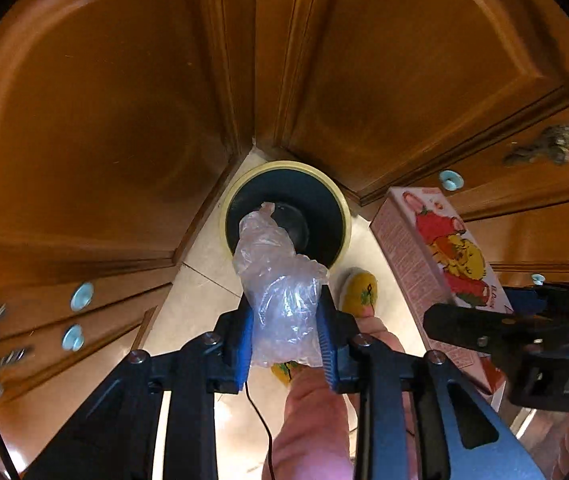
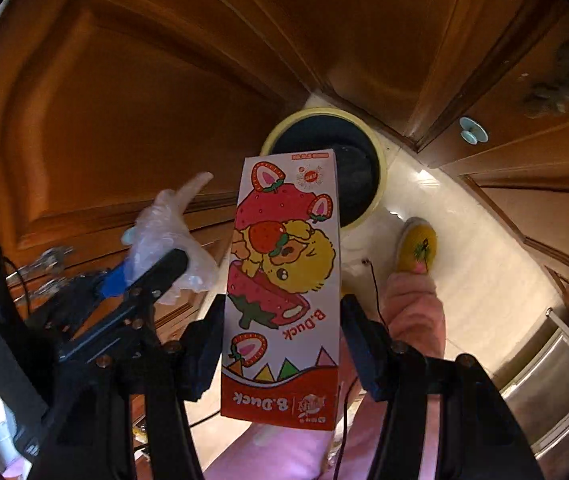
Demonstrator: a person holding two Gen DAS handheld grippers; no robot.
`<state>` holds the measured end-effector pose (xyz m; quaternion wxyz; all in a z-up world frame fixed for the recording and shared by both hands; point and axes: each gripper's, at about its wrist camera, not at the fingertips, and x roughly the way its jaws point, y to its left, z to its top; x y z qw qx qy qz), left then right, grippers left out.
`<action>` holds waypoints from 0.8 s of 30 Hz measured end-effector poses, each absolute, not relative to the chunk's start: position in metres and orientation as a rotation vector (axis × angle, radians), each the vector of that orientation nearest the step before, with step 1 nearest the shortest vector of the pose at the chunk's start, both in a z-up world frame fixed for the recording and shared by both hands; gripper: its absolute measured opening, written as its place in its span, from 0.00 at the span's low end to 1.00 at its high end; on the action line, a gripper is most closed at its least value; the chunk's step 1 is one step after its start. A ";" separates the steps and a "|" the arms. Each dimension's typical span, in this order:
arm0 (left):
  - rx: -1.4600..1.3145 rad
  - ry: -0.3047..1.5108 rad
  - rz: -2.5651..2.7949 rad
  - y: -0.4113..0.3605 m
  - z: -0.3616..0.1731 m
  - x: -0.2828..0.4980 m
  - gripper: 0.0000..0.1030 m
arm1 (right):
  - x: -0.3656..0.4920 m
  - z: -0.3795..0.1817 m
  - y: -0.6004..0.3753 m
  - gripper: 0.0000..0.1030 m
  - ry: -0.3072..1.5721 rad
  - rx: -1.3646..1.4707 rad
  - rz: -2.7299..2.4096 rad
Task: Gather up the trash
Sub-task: 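Open both tools to drop the bag and carton into the bin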
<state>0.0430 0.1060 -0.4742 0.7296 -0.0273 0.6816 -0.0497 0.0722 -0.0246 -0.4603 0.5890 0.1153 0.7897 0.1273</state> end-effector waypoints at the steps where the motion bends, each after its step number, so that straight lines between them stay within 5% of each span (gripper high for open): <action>1: -0.059 1.501 -0.108 0.106 -0.481 0.047 0.29 | 0.075 -0.470 -0.024 0.55 1.845 0.262 0.291; 16: -0.058 1.502 -0.004 0.118 -0.531 0.076 0.71 | 0.116 -0.539 -0.026 0.55 1.874 0.292 0.228; 24: -0.057 1.488 -0.014 0.115 -0.521 0.072 0.71 | 0.108 -0.517 -0.026 0.55 1.837 0.279 0.253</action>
